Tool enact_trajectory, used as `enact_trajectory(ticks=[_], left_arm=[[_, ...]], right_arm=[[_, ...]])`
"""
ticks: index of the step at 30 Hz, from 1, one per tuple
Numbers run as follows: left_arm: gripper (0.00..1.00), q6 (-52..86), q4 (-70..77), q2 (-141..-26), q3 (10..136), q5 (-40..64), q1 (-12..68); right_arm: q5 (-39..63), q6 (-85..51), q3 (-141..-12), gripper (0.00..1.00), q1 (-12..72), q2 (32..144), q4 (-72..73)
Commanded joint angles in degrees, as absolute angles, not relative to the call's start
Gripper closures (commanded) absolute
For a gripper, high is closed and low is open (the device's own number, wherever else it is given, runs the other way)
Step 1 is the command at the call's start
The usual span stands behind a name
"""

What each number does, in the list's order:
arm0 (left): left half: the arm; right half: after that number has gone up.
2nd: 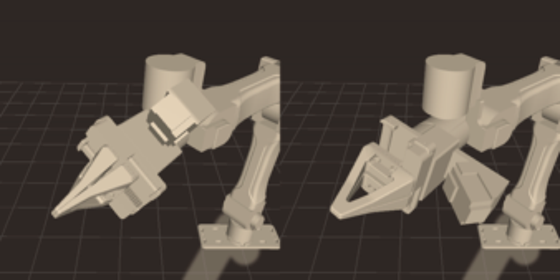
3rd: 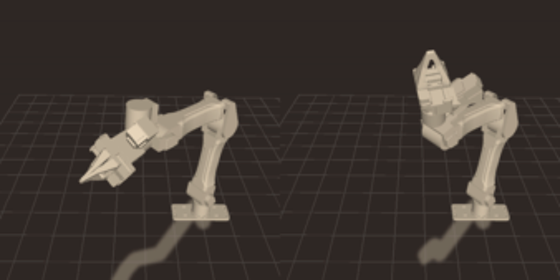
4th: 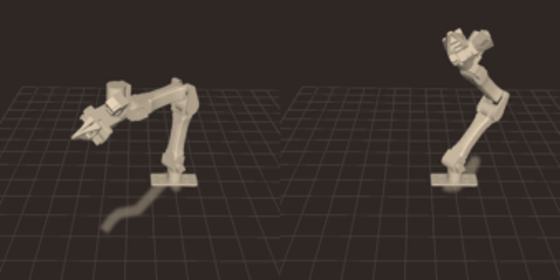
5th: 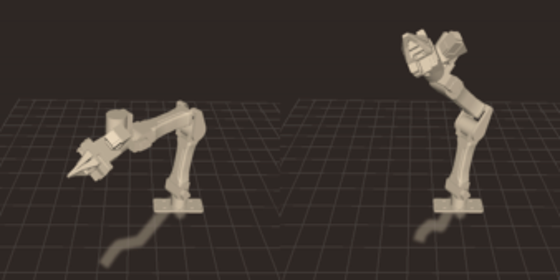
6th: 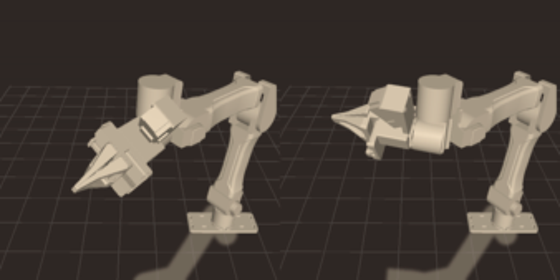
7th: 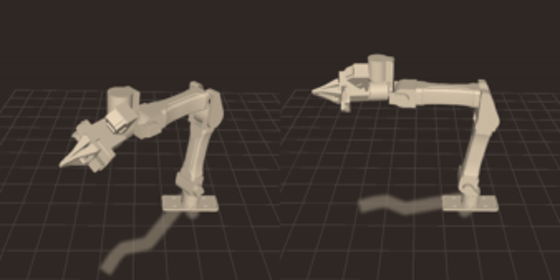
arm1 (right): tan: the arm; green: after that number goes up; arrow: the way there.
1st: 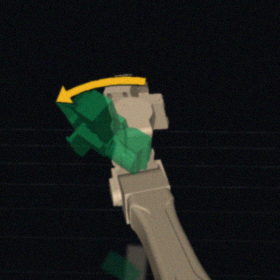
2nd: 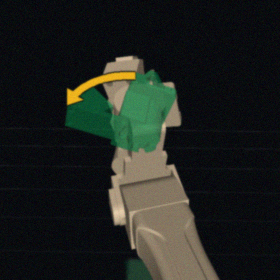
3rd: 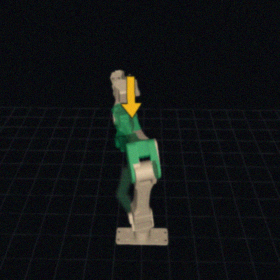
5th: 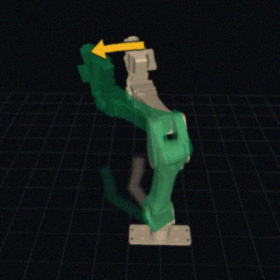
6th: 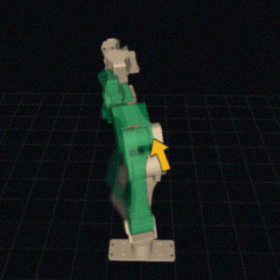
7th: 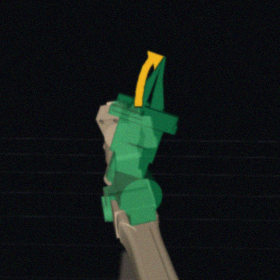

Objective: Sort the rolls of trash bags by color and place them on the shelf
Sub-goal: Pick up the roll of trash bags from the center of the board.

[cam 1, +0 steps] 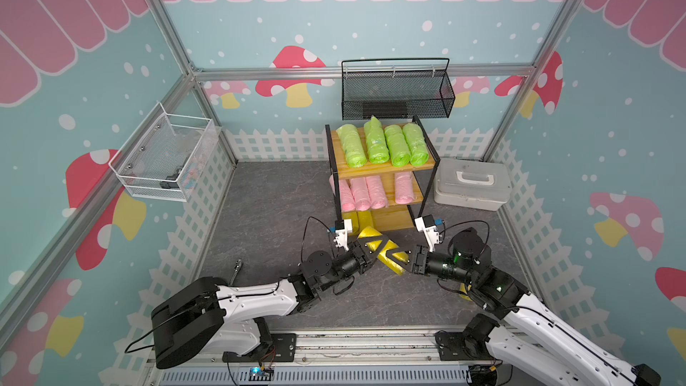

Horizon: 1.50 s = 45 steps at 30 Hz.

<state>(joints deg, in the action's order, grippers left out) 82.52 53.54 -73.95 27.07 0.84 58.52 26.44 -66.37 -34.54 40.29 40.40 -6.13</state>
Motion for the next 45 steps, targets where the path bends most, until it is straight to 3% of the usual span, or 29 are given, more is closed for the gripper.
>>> enact_trajectory(ticks=[1,8,25,30,31,32,35,37,41,45], left_arm=[[1.00,82.79,56.95,-73.94,29.19,1.09,59.05],[1.00,82.84,57.38,-74.70,29.69,1.38,59.18],[1.00,82.95,58.39,-76.91,31.09,2.34,59.88],[1.00,82.54,58.43,-77.27,31.35,3.02,59.92],[0.94,82.25,58.32,-77.22,31.45,3.25,59.92],[0.79,81.77,57.15,-76.82,31.61,3.47,59.88],[0.33,78.13,48.30,-73.71,32.41,3.39,59.91],[0.15,73.66,36.38,-70.02,34.25,2.56,59.88],[0.05,62.51,9.44,-61.83,40.11,-2.87,59.84],[0.03,59.11,0.12,-52.03,38.59,-8.86,58.86]], right_arm=[[24.36,-67.15,-33.65,0.52,41.02,41.33,-3.28],[23.65,-68.05,-32.75,0.61,41.62,42.63,-1.45],[24.53,-69.62,-31.55,0.59,42.32,47.60,4.80],[24.71,-69.70,-31.42,0.84,42.54,48.76,5.36],[24.58,-69.76,-31.16,0.90,42.62,48.61,5.31],[24.13,-69.86,-30.94,0.99,42.63,48.19,4.84],[21.57,-69.53,-30.10,1.00,42.63,45.79,2.17],[20.05,-68.89,-29.58,1.00,42.59,44.30,0.21],[16.34,-69.82,-25.94,1.00,42.55,42.11,0.72],[11.83,-73.72,-19.50,1.00,42.41,41.51,6.96]])
